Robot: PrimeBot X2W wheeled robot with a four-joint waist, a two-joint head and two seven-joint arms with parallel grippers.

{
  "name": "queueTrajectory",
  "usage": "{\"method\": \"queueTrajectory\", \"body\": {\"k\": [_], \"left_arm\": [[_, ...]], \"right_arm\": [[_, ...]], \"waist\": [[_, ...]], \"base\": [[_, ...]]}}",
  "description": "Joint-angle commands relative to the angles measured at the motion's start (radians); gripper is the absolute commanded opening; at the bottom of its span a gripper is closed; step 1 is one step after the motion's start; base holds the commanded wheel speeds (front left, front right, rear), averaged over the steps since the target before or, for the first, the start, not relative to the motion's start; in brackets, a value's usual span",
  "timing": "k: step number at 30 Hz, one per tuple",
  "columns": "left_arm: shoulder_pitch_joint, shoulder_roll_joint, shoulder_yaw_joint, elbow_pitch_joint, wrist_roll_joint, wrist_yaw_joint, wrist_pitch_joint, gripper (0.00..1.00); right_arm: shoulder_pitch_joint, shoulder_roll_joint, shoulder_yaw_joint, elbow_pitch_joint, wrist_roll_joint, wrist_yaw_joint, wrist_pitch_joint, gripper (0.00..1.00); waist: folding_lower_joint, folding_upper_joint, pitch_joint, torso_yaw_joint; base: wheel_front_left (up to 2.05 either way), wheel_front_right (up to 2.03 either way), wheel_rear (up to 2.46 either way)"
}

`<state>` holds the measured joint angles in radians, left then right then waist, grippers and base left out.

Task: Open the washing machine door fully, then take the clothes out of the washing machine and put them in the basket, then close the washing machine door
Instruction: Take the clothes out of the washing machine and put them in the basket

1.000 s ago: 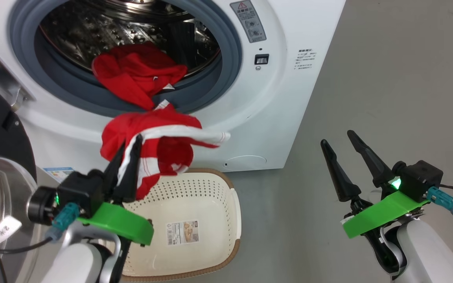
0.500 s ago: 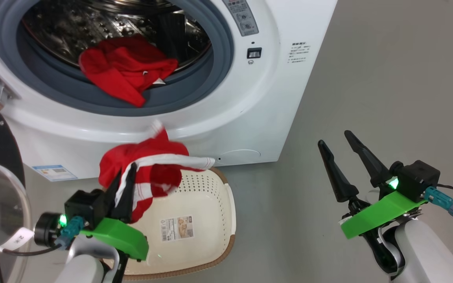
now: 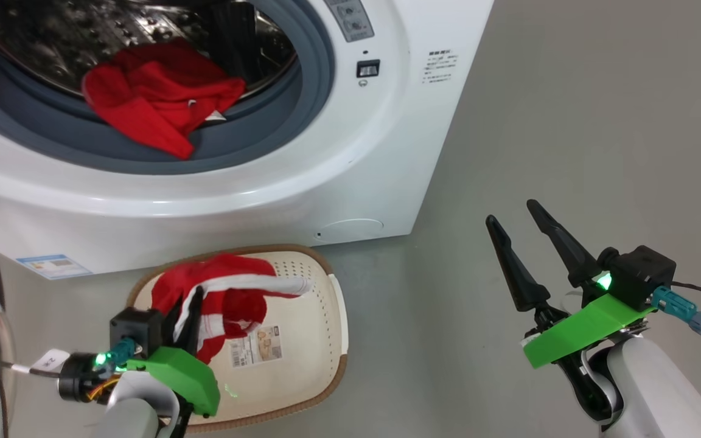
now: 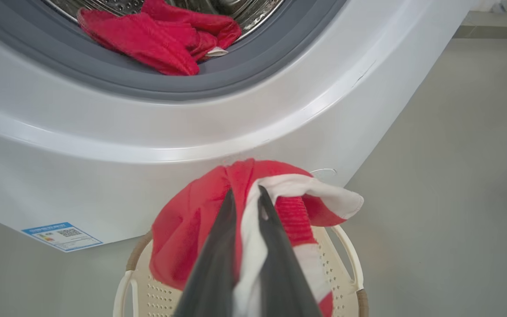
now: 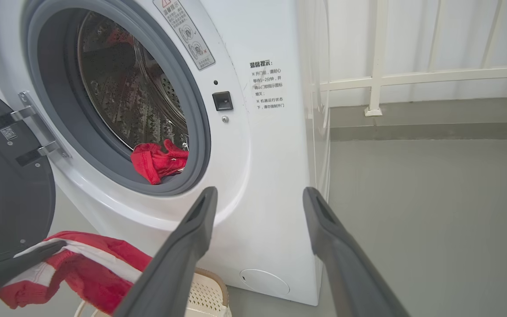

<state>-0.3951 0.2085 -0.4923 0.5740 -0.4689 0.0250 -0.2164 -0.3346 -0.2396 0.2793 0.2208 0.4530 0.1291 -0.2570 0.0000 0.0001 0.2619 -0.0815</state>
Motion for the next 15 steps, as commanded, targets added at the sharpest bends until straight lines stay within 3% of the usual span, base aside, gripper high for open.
{"method": "queueTrajectory", "body": {"k": [1,15], "left_arm": [[-0.044,0.013,0.029,0.026,-0.003,-0.013,-0.019,0.00],[-0.199,-0.045,0.069,0.390,-0.018,-0.086,-0.045,0.00]], "right_arm": [[-0.025,-0.002,0.021,-0.027,0.013,0.002,-0.005,1.00],[-0.055,0.011,0.014,-0.039,0.009,0.002,-0.005,1.00]], "waist": [[0.0000,-0.0001,0.014,-0.013],[0.0000,-0.0001,0.091,-0.077]], "base": [[0.00,0.00,0.00],[0.00,0.00,0.00]]}}
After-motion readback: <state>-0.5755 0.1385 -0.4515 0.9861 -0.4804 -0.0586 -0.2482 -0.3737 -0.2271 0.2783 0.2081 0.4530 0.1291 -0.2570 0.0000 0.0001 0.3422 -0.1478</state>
